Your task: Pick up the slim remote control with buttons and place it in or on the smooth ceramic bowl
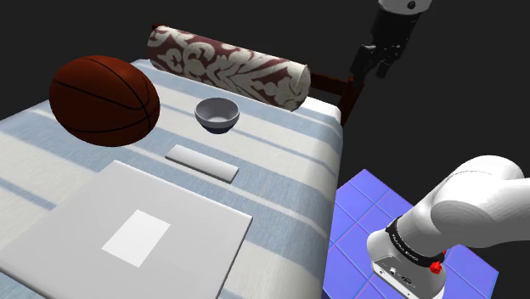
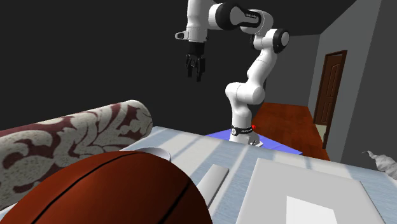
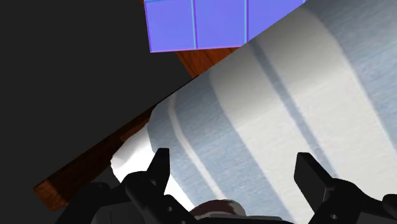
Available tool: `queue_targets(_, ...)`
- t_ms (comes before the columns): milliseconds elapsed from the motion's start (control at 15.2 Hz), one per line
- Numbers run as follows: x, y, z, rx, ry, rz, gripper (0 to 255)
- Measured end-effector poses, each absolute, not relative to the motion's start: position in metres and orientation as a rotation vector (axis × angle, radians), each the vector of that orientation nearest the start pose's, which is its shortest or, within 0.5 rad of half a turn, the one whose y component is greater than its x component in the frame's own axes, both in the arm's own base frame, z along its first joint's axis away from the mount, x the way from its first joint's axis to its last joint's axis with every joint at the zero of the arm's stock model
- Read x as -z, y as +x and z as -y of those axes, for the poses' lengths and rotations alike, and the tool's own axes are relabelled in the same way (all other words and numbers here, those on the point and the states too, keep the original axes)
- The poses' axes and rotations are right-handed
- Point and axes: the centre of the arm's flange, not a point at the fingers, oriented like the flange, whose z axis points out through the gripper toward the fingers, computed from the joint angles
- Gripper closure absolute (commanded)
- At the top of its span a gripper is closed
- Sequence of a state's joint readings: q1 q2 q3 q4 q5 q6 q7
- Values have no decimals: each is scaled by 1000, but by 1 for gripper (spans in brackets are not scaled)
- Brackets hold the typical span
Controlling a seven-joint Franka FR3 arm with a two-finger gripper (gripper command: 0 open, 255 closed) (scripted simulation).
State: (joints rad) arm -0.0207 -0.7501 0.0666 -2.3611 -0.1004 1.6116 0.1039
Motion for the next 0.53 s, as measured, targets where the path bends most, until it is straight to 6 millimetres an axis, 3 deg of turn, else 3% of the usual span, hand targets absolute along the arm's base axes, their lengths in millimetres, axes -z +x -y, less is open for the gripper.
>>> queue_targets(264, -568, 336, -27, 13, -3279, -76, 0)
queue_targets(528, -541, 360, -65, 11, -3267, 2, 0)
